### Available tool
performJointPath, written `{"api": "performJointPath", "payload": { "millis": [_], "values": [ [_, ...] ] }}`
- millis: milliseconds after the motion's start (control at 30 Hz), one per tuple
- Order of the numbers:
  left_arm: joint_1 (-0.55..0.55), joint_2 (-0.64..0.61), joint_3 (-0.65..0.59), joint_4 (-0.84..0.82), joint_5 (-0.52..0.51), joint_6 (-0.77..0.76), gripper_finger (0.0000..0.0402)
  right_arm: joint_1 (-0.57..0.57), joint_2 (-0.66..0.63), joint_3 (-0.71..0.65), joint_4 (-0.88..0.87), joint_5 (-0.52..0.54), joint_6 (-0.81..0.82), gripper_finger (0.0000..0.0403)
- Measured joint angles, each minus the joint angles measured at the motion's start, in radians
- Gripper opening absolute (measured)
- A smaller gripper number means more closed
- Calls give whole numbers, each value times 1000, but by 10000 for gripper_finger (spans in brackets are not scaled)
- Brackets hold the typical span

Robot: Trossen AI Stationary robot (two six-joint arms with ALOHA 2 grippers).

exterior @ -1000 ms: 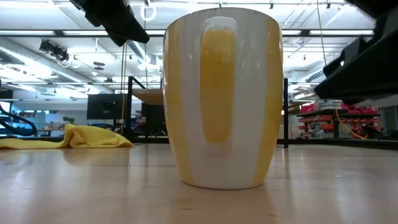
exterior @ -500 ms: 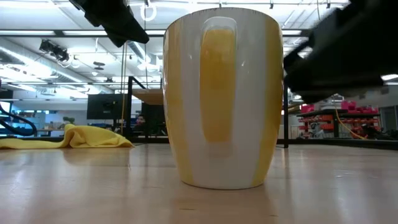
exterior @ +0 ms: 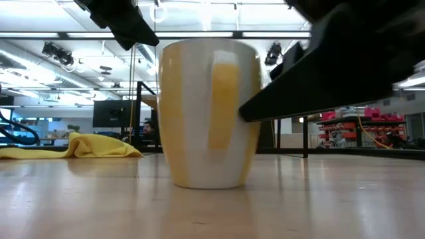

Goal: Stack small to large cups/mugs on shelf
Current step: Put the yellow mug on the shelf

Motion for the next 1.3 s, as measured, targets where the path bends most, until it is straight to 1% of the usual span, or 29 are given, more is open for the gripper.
{"api": "performJointPath", "payload": {
  "millis": [233, 467, 733, 867, 1000, 1167, 1300],
  "values": [
    [0, 0, 0, 0, 0, 0, 37, -53, 0, 0, 3, 0, -32, 33],
    [-1, 0, 0, -3, 0, -3, 26, -103, 0, -1, 41, 0, -68, 32],
    [-1, -2, 0, -85, 0, -41, 32, -154, 0, -1, 86, -2, -103, 32],
    [-5, -2, 0, -134, 0, -48, 34, -175, 0, -1, 107, -37, -115, 32],
    [-10, -2, 0, -193, -1, -96, 27, -190, -1, -1, 120, -60, -128, 32],
    [-40, -2, 0, -213, -57, -128, 21, -205, -1, -1, 126, -79, -129, 32],
    [-87, -2, -6, -222, -107, -139, 24, -219, -1, -1, 153, -97, -142, 32]
  ]
}}
